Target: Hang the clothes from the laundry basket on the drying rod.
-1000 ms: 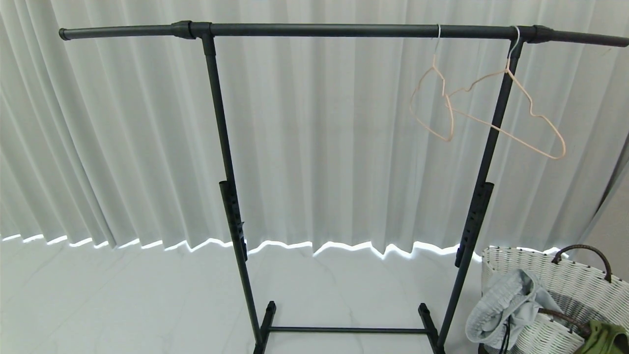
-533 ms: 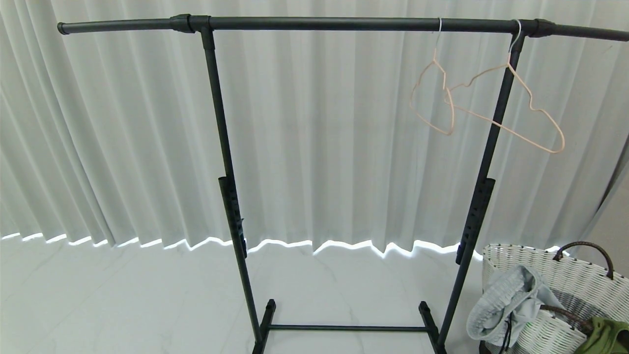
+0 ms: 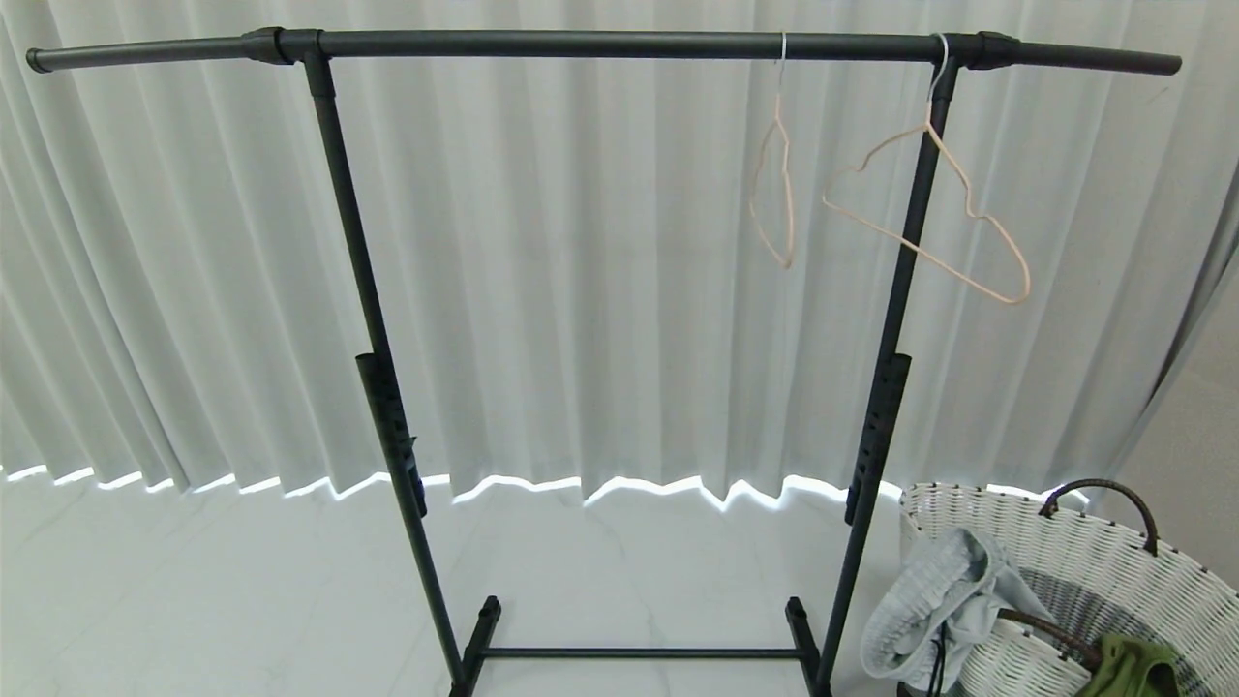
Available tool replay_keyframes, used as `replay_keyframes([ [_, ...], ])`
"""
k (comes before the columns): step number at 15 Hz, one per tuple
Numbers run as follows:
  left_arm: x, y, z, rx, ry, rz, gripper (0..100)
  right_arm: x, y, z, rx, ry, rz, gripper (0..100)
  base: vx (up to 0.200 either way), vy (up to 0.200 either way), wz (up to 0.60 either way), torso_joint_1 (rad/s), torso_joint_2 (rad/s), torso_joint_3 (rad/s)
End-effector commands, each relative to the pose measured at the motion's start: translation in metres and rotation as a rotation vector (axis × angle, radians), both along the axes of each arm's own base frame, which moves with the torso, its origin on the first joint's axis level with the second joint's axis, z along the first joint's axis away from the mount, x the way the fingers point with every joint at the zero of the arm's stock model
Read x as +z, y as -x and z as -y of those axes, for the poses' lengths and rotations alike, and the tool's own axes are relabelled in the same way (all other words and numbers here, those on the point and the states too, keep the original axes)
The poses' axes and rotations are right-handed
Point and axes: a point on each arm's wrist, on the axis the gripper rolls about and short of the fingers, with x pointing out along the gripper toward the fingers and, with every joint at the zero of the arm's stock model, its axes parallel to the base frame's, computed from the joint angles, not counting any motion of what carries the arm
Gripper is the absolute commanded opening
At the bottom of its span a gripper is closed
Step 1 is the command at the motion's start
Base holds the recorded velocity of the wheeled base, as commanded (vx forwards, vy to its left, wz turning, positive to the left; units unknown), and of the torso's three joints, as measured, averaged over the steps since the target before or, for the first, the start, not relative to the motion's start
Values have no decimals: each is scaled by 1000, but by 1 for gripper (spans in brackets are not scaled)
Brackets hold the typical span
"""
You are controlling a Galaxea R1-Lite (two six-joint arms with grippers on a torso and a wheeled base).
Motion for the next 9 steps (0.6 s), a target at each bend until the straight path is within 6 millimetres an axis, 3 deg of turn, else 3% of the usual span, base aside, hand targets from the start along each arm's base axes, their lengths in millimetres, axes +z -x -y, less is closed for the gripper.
replay_keyframes([
  [1,0,0,0,-1,1,-1,100,0,0,0,0,0,0,100,0,-200,0,-2,-2,2],
  [5,0,0,0,-1,1,-1,100,0,0,0,0,0,0,100,0,-200,0,5,1,2],
  [9,0,0,0,-1,1,0,100,0,0,0,0,2,0,100,0,0,0,0,0,0],
])
